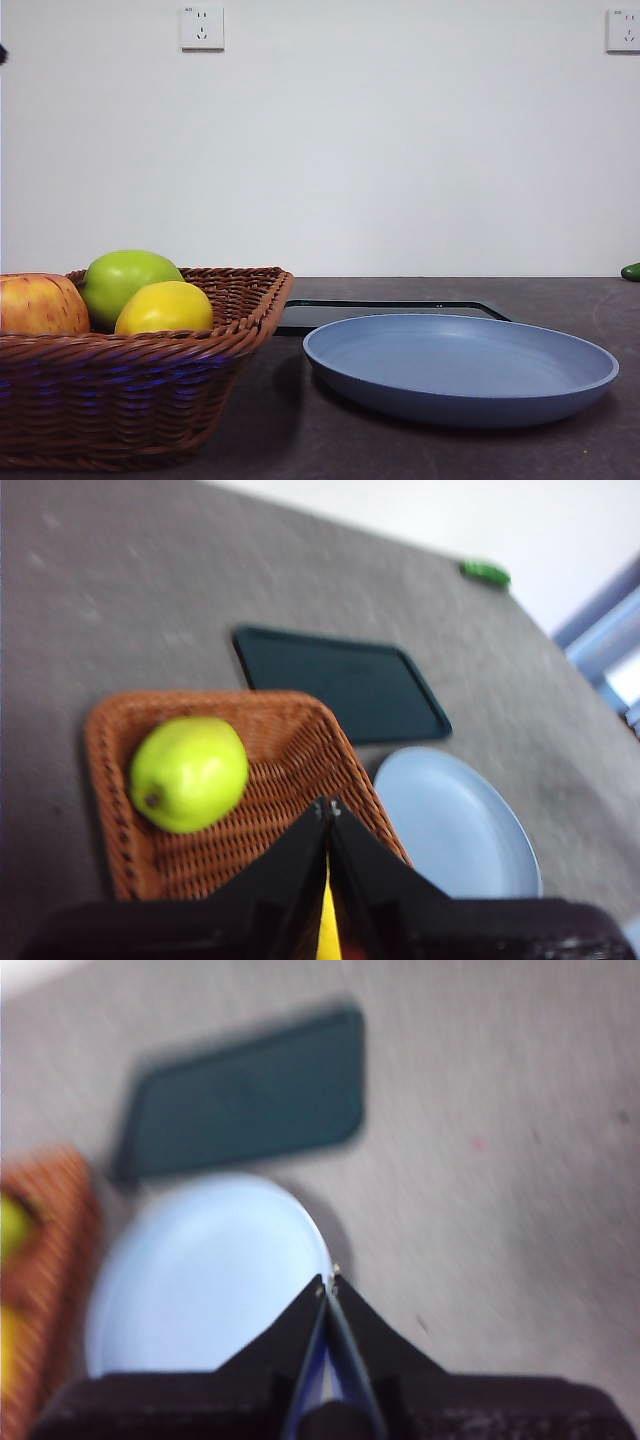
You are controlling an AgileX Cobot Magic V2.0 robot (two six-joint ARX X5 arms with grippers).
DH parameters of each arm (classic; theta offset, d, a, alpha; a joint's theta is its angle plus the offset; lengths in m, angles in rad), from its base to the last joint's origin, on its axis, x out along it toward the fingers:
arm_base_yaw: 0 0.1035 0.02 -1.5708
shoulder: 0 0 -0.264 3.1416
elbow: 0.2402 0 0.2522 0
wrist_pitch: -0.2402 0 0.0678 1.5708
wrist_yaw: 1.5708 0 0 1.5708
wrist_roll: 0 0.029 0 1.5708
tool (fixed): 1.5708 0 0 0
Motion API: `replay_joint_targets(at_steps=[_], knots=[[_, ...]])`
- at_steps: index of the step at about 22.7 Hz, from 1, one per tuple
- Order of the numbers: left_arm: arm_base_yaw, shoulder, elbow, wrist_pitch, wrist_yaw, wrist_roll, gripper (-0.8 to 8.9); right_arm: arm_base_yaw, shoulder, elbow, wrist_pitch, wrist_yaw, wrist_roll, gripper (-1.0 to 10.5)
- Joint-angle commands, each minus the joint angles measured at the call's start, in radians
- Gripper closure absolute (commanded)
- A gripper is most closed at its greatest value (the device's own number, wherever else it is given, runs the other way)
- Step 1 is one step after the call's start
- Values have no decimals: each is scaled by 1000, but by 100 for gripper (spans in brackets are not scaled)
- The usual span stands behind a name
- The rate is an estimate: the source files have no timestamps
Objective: Take the lemon from the basket,put the lemon in the plate,hand out the plate
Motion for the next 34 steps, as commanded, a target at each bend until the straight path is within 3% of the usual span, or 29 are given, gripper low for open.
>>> replay_joint_targets(at_steps=[1, 4, 7, 14, 25, 30, 31, 34], knots=[[-27, 67, 74, -72, 9, 85, 807, 1, 103, 51, -53, -2, -114, 943], [-61, 132, 145, -172, -4, 136, 807, 1, 199, 72, -89, -31, -156, 943], [-98, 180, 202, -252, -37, 167, 807, 1, 297, 72, -94, -121, -165, 917], [-177, 207, 234, -260, -60, 171, 807, 30, 579, 72, -10, -157, -172, 697], [-189, 207, 234, -261, -60, 171, 805, 106, 841, 72, 216, -182, -120, 715], [-189, 207, 234, -261, -60, 168, 800, 106, 855, 72, 217, -184, -109, 911], [-189, 207, 234, -261, -60, 168, 777, 106, 855, 72, 216, -184, -109, 944], [-189, 207, 234, -261, -70, 168, 568, 106, 851, 72, 202, -184, -109, 944]])
